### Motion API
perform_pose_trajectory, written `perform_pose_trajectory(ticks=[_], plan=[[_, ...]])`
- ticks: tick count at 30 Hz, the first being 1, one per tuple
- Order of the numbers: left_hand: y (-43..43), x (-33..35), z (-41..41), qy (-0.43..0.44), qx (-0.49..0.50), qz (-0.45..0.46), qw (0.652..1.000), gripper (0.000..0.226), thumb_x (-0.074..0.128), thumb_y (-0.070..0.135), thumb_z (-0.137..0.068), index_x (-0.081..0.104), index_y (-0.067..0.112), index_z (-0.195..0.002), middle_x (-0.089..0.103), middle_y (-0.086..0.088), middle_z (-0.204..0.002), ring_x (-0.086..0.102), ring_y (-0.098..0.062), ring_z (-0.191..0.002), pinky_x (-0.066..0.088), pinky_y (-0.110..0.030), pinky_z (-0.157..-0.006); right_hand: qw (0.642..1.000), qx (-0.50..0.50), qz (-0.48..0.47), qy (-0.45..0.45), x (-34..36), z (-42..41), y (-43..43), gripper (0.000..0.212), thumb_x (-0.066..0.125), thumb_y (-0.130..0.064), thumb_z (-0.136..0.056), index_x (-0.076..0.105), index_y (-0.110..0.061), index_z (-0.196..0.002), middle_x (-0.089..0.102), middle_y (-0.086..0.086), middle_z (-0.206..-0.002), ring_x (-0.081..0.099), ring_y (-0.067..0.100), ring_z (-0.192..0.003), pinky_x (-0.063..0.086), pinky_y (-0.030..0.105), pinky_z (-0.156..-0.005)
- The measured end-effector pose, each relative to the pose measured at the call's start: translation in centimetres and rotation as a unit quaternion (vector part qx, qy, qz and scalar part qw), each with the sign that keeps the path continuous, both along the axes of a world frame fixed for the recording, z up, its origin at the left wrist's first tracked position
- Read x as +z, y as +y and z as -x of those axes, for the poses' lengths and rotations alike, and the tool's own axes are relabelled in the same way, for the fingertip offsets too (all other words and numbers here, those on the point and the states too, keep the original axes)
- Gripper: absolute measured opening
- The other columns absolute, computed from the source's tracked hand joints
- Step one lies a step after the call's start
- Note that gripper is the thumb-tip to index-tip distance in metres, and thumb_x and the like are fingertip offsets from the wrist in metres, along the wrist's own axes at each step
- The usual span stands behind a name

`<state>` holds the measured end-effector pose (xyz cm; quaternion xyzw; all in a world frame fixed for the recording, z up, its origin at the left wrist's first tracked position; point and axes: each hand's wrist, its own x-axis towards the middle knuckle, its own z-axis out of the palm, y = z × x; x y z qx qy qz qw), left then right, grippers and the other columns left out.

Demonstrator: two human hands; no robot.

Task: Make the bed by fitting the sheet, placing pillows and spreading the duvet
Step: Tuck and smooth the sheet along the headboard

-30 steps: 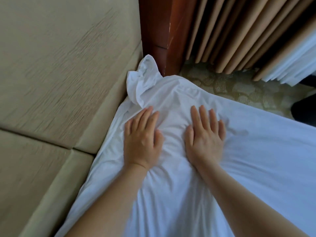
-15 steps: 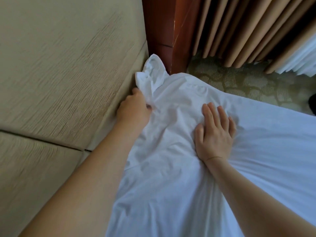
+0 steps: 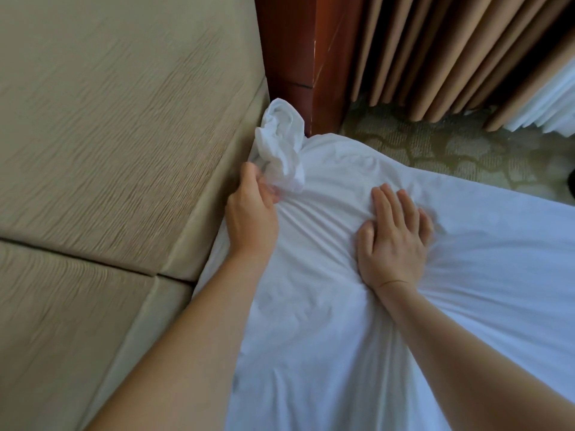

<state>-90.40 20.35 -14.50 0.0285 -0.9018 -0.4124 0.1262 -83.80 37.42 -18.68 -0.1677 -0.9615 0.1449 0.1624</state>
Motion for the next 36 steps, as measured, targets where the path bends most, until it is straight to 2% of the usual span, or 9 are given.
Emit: perform_pose_trajectory(ticks=[2,4,7,13,21,24,29,32,36], plan=[[0.1,-0.9,-0.6,0.002,-0.06,0.068,0.996,0.019,0.041,0.013,-0.095,0.053,0.0,-0.103,0.066,-0.012,-0.101,0.061,-0.031,-0.095,0.034,-0.023,-0.07,1.0,0.004,0.0,0.0,-0.1,0.1,0.1,0.058,0.029,-0.035,-0.083,0.049,-0.018,-0.135,0.046,0.0,-0.144,0.035,0.022,-0.137,0.011,0.035,-0.111],[0.1,-1.7,-1.6,-0.018,-0.15,0.144,0.978,0.048,0.033,0.028,-0.093,0.043,0.002,-0.133,0.051,-0.011,-0.135,0.046,-0.025,-0.127,0.037,-0.026,-0.099,1.0,0.004,-0.002,0.005,-0.1,0.1,0.2,0.058,0.03,-0.035,-0.083,0.049,-0.017,-0.134,0.047,0.0,-0.143,0.036,0.023,-0.136,0.012,0.035,-0.11],[-0.3,-2.0,-3.8,-0.058,-0.16,0.226,0.959,0.068,0.018,0.04,-0.089,0.019,0.009,-0.149,0.021,-0.007,-0.156,0.015,-0.016,-0.145,0.008,-0.029,-0.119,1.0,0.008,-0.003,0.013,0.0,0.0,0.2,0.057,0.032,-0.034,-0.082,0.051,-0.016,-0.132,0.049,0.001,-0.142,0.038,0.024,-0.135,0.012,0.035,-0.109],[-1.3,-2.9,-7.6,-0.008,-0.142,0.273,0.951,0.057,0.029,0.025,-0.087,0.043,0.004,-0.138,0.044,-0.011,-0.144,0.042,-0.024,-0.134,0.023,-0.038,-0.109,1.0,0.02,0.01,-0.01,0.6,0.1,0.2,0.059,0.029,-0.04,-0.083,0.049,-0.017,-0.133,0.049,0.001,-0.141,0.037,0.023,-0.134,0.014,0.035,-0.108],[-1.4,-4.1,-6.7,-0.005,-0.143,0.271,0.952,0.059,0.032,0.028,-0.085,0.04,0.009,-0.141,0.041,-0.007,-0.147,0.035,-0.017,-0.136,0.022,-0.037,-0.11,0.942,0.303,0.072,-0.128,6.9,9.3,-2.6,0.084,0.06,-0.055,-0.079,0.017,-0.036,-0.148,0.054,-0.006,-0.108,0.056,0.022,-0.094,0.041,0.034,-0.079],[-1.3,-4.2,-6.6,0.0,-0.14,0.275,0.951,0.059,0.032,0.029,-0.086,0.039,0.011,-0.142,0.04,-0.005,-0.148,0.033,-0.015,-0.137,0.022,-0.037,-0.111,0.925,0.309,0.006,-0.222,7.0,12.2,-5.8,0.084,0.058,-0.053,-0.084,0.005,-0.04,-0.148,0.058,0.007,-0.11,0.057,0.032,-0.102,0.038,0.036,-0.078],[-1.5,-4.1,-6.3,-0.01,-0.143,0.271,0.952,0.06,0.033,0.031,-0.085,0.039,0.013,-0.142,0.037,-0.002,-0.15,0.03,-0.013,-0.138,0.021,-0.036,-0.111,0.921,0.265,0.021,-0.287,6.5,17.6,-7.7,0.045,0.064,-0.043,-0.082,0.051,-0.02,-0.118,0.056,0.009,-0.12,0.056,0.033,-0.106,0.04,0.033,-0.079],[-1.5,-4.3,-6.1,-0.019,-0.147,0.264,0.953,0.063,0.034,0.032,-0.083,0.038,0.015,-0.143,0.035,-0.002,-0.151,0.029,-0.013,-0.139,0.021,-0.036,-0.111,0.915,0.302,-0.005,-0.269,6.0,18.8,-8.2,0.01,0.056,-0.022,-0.086,0.051,-0.014,-0.084,0.062,0.009,-0.102,0.061,0.032,-0.091,0.043,0.03,-0.068],[-1.4,-4.3,-6.0,-0.017,-0.141,0.252,0.957,0.063,0.035,0.033,-0.083,0.035,0.017,-0.143,0.034,-0.001,-0.151,0.029,-0.014,-0.139,0.022,-0.035,-0.109,0.966,0.178,0.141,-0.122,6.4,19.8,-7.2,0.022,0.049,-0.017,-0.086,0.065,-0.006,-0.097,0.065,0.017,-0.104,0.061,0.036,-0.099,0.046,0.033,-0.074]])
